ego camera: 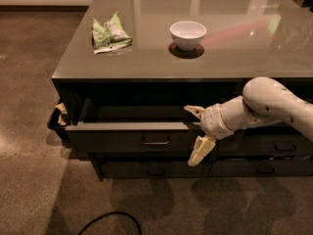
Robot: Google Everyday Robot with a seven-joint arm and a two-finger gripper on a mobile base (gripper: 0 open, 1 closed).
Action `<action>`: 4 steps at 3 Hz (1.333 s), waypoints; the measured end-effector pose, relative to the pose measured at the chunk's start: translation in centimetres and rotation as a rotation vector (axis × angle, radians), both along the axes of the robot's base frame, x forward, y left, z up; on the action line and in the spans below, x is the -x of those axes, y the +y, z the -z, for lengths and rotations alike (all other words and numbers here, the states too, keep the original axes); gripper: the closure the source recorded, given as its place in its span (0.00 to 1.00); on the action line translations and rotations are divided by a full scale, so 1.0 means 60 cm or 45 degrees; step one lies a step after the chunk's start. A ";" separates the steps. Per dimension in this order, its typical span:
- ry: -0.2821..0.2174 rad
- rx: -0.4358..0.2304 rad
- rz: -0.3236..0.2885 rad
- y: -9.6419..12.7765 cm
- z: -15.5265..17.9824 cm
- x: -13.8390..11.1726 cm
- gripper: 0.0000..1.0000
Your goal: Open top drawer
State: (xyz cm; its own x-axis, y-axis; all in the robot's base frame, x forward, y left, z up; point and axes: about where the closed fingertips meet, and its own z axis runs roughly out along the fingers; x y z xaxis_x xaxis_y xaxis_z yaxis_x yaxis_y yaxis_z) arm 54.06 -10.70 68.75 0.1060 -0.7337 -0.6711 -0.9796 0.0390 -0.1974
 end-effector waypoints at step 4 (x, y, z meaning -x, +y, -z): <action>0.107 0.037 -0.001 0.000 0.044 0.005 0.18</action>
Offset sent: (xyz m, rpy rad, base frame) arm -0.0131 -0.0108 -0.0270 -0.0505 0.0847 0.0167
